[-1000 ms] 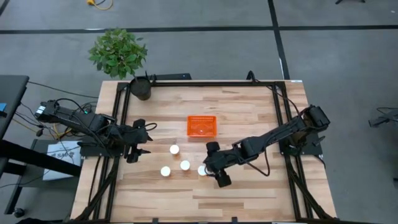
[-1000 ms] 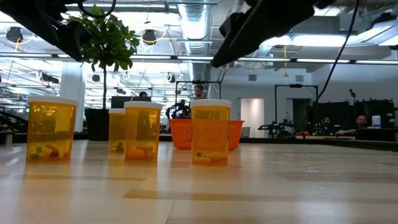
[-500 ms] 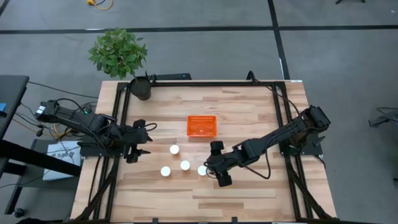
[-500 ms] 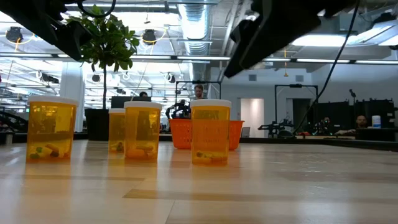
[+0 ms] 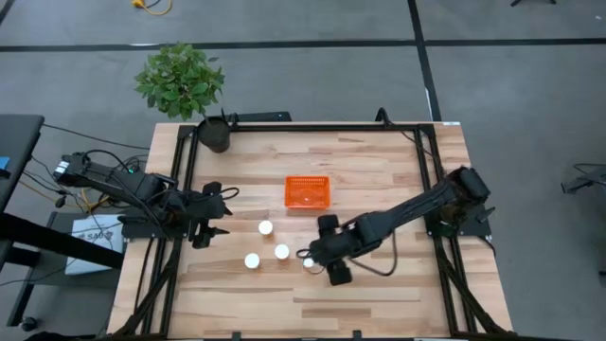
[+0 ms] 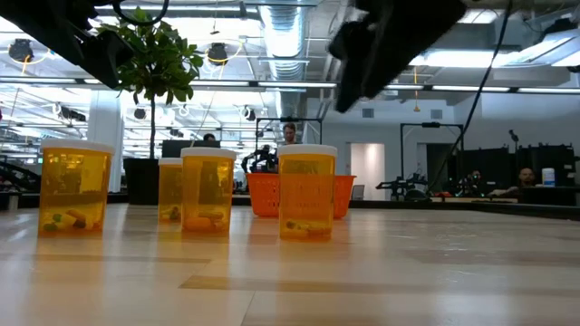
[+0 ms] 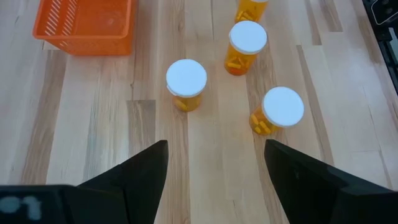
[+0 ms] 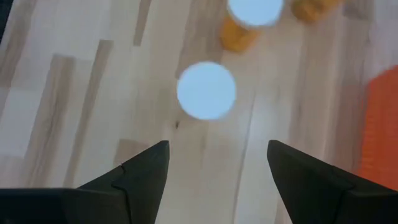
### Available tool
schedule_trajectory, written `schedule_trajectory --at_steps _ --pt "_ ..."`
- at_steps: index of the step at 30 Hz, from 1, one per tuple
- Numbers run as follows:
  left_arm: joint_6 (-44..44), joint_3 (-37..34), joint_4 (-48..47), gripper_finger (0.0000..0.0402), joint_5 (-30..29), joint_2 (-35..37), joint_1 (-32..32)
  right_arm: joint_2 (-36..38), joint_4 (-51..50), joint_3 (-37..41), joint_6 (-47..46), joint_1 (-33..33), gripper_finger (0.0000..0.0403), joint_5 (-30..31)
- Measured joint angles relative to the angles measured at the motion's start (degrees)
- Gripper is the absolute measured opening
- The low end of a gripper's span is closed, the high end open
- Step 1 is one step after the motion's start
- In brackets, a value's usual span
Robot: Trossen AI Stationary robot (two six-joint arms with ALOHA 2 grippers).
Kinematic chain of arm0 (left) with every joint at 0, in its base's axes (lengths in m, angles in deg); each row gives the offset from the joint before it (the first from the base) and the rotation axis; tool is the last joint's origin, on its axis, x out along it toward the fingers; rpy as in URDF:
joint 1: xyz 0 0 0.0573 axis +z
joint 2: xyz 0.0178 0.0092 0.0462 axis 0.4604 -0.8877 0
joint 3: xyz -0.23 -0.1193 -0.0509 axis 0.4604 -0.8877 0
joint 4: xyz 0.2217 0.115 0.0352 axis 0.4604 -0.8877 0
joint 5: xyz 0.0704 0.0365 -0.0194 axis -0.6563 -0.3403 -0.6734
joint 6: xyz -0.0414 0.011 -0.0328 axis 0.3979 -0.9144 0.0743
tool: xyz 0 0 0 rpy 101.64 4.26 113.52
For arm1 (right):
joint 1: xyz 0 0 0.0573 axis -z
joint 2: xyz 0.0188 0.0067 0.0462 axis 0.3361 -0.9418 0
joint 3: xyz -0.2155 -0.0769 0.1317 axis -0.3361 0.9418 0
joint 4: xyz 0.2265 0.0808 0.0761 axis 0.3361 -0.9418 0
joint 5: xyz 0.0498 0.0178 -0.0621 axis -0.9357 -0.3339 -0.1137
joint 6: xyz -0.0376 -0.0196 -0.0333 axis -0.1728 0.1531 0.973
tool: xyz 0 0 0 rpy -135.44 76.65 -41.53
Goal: Pick and place pill bottles into a basket
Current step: Put the orange pill bottle into the orange basket
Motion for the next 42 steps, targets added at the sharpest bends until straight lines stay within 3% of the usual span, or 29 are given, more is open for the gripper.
schedule_trajectory --at_steps 8,27,42 --pt "0.0 0.0 0.0 0.0256 0.0 0.0 0.0 -5.7 -7.3 -9.5 7.1 0.0 0.0265 0.0" --pt "0.0 0.0 0.0 0.0256 -0.1 0.0 0.0 -5.7 -6.3 -9.5 8.2 1.9 0.0265 0.2" --pt "0.0 0.0 0.0 0.0256 -0.1 0.0 0.0 -8.9 -5.8 -9.9 2.6 0.9 0.0265 -1.4"
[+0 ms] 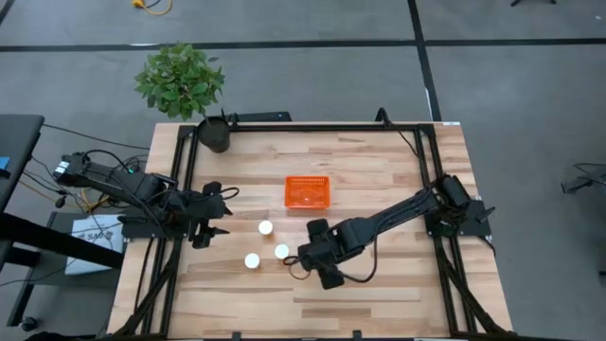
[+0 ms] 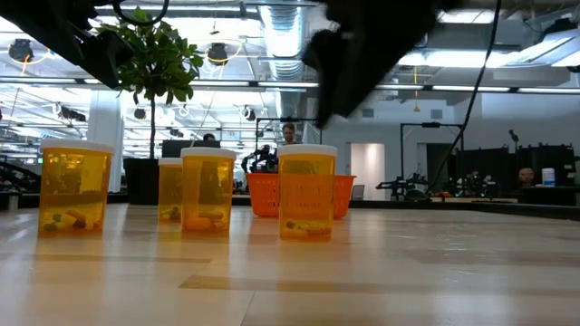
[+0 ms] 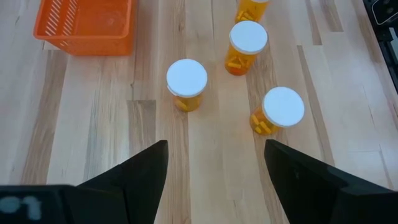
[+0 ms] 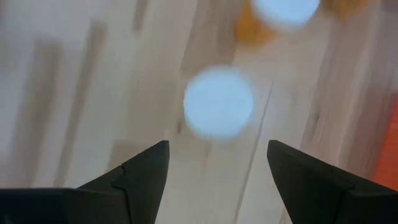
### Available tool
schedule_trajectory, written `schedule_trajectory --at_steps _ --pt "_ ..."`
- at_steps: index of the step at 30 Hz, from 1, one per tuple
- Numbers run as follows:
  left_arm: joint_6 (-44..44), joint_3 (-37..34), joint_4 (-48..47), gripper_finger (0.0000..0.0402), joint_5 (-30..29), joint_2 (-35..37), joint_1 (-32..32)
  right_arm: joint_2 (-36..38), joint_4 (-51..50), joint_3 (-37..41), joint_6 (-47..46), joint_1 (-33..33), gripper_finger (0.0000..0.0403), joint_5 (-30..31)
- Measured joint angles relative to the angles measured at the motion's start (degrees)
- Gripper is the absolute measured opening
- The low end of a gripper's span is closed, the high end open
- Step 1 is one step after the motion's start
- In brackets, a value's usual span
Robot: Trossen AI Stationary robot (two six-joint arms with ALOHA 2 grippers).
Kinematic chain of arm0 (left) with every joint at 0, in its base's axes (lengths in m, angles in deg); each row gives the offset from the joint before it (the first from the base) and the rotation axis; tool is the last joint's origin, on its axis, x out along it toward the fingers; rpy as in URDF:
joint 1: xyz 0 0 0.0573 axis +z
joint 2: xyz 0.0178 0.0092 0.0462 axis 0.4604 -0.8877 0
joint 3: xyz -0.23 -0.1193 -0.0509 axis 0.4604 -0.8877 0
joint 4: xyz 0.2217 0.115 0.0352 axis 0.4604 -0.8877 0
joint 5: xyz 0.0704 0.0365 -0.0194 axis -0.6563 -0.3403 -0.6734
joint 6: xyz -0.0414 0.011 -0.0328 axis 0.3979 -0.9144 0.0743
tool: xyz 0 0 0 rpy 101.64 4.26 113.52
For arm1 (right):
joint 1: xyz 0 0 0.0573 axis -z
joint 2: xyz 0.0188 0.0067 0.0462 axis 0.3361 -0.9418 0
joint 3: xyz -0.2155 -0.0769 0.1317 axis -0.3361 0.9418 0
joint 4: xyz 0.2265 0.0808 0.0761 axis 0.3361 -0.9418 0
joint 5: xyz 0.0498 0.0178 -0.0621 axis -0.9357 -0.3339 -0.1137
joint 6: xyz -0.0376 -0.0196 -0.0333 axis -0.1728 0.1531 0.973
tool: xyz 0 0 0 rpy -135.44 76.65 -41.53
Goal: Pick and place pill bottles into a basket
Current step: Put the orange pill bottle into the orange basket
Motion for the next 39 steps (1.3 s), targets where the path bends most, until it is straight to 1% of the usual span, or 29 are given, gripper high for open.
schedule_trajectory --at_steps 1,3,5,17,29,33,39 --pt "0.0 0.0 0.0 0.0256 0.0 0.0 0.0 -0.4 1.2 -0.3 0.0 0.0 0.0265 0.0" --pt "0.0 0.0 0.0 0.0256 0.0 0.0 0.0 -0.6 -1.4 -0.2 0.5 0.0 0.0265 0.1" --pt "0.0 0.0 0.0 0.0256 0.0 0.0 0.0 -0.6 0.2 -0.5 1.3 0.2 0.0265 0.1" --pt "0.0 0.0 0.0 0.0256 0.0 0.0 0.0 -0.6 -0.3 -0.4 5.6 1.1 0.0265 -0.6" --pt "0.0 0.0 0.0 0.0256 0.0 0.0 0.0 -0.6 0.3 -0.4 5.6 1.0 0.0266 -1.3" --pt "0.0 0.0 0.0 0.0256 0.0 0.0 0.0 -0.6 0.3 -0.4 3.7 1.0 0.0266 -1.2" --pt "0.0 0.0 0.0 0.0256 0.0 0.0 0.0 -0.6 0.3 -0.4 3.7 1.0 0.0266 -1.0"
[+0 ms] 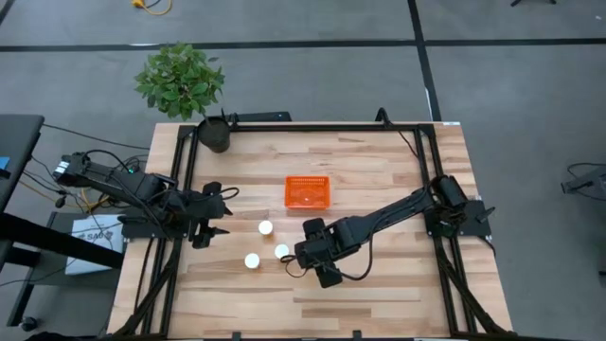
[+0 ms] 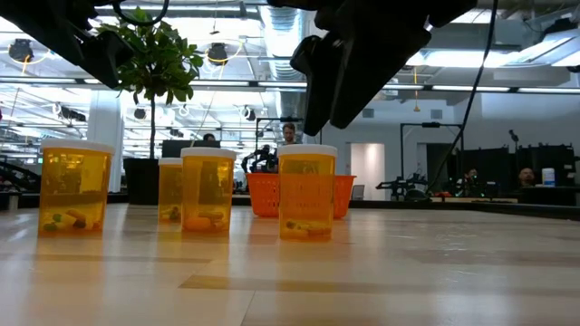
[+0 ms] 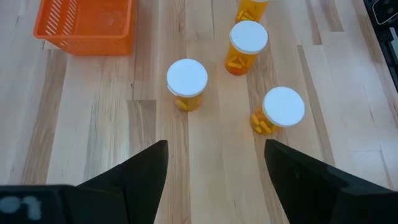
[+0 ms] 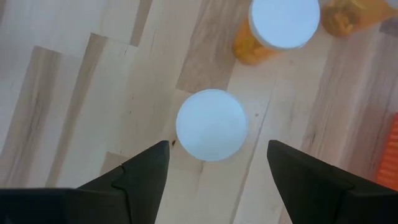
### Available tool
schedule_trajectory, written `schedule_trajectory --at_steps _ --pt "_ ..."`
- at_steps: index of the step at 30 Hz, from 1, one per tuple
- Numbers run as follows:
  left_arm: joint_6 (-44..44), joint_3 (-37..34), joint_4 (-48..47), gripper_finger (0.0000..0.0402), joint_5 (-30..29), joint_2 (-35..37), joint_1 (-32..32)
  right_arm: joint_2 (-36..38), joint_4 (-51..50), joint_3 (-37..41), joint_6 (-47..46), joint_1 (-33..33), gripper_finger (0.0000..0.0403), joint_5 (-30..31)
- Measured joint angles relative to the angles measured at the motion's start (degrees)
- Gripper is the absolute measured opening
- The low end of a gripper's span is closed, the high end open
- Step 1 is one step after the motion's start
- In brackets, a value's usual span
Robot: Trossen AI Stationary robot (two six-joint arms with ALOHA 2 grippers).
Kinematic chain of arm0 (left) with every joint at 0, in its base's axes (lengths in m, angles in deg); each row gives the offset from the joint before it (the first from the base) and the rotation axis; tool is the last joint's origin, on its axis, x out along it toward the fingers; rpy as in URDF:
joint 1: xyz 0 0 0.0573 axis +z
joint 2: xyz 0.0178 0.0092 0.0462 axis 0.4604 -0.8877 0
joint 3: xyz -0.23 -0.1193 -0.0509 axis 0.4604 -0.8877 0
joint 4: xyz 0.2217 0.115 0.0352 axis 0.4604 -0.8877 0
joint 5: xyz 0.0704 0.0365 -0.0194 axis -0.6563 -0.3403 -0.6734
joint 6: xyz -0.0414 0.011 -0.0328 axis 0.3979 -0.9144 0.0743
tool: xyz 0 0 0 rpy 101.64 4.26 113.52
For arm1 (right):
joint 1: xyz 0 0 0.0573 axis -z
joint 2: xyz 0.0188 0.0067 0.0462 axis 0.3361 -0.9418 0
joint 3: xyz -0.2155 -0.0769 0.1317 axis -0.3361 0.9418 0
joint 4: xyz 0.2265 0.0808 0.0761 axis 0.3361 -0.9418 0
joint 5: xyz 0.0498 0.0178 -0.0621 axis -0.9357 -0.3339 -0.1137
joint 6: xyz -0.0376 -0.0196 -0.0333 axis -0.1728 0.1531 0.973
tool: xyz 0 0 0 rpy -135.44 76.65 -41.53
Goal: Pick and place pill bottles into a basket
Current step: Put the orange pill bottle into the orange basket
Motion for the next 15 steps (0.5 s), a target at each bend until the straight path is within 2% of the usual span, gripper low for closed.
schedule_trajectory --at_steps 15 --pt "0.0 0.0 0.0 0.0256 0.0 0.0 0.0 0.0 -1.1 0.0 0.5 0.2 0.0265 -2.4"
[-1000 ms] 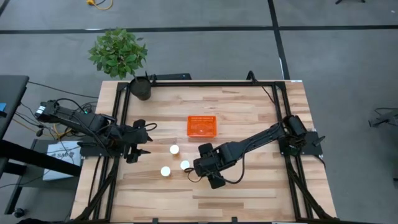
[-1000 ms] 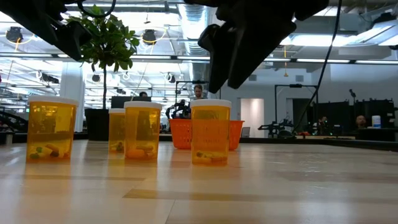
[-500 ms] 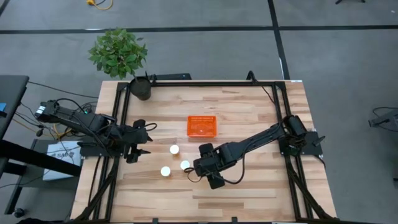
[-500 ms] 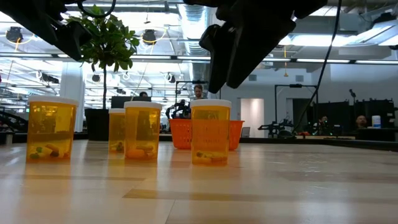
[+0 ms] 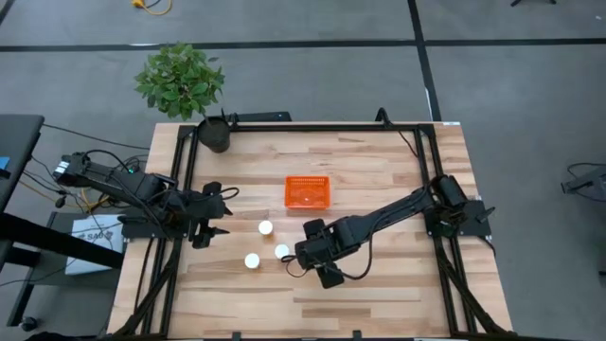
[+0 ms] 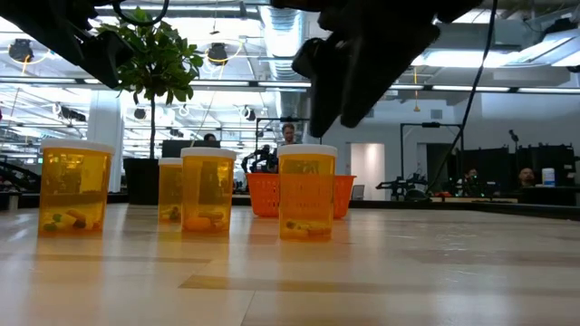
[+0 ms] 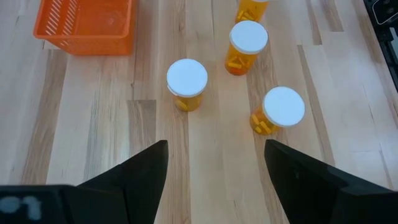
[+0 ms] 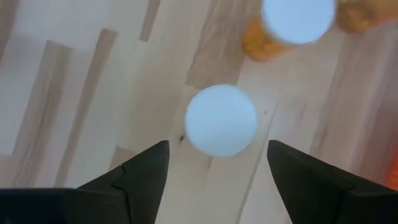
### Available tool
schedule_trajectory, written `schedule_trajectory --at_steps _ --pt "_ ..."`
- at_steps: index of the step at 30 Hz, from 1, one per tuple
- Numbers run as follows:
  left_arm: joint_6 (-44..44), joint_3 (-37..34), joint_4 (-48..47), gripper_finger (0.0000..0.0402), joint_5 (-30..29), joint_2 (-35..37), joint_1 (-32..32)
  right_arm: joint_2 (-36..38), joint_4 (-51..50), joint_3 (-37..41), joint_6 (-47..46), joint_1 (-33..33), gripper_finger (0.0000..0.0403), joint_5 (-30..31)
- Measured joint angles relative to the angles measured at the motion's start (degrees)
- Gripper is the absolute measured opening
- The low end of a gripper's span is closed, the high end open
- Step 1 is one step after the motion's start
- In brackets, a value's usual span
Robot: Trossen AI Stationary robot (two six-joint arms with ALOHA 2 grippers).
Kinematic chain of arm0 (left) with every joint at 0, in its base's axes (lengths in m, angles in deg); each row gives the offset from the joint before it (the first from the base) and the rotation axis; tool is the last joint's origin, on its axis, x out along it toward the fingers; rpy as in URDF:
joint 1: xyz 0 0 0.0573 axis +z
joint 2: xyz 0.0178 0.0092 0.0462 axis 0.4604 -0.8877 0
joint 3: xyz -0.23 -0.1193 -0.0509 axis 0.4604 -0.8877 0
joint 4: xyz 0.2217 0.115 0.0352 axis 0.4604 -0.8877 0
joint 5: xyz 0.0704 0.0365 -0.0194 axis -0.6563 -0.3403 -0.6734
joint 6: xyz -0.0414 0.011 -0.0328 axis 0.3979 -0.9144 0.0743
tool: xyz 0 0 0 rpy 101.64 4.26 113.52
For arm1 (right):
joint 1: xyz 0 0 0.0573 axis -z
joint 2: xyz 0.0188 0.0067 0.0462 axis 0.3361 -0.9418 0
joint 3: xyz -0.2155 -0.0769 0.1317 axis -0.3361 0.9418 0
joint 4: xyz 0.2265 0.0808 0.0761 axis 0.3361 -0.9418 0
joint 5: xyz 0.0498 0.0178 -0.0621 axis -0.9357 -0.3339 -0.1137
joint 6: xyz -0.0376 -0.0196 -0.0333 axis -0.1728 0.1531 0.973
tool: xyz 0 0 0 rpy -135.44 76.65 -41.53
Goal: Pick and place pill bottles into a basket
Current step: Put the orange pill bottle into the orange basket
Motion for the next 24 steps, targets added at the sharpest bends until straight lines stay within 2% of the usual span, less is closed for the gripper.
schedule_trajectory --at_steps 17,24 --pt "0.0 0.0 0.0 0.0256 0.0 0.0 0.0 0.4 -7.3 0.0 6.4 1.8 0.0265 -1.4" --pt "0.0 0.0 0.0 0.0256 0.0 0.0 0.0 0.4 -1.9 0.0 -0.3 1.7 0.0265 -0.8"
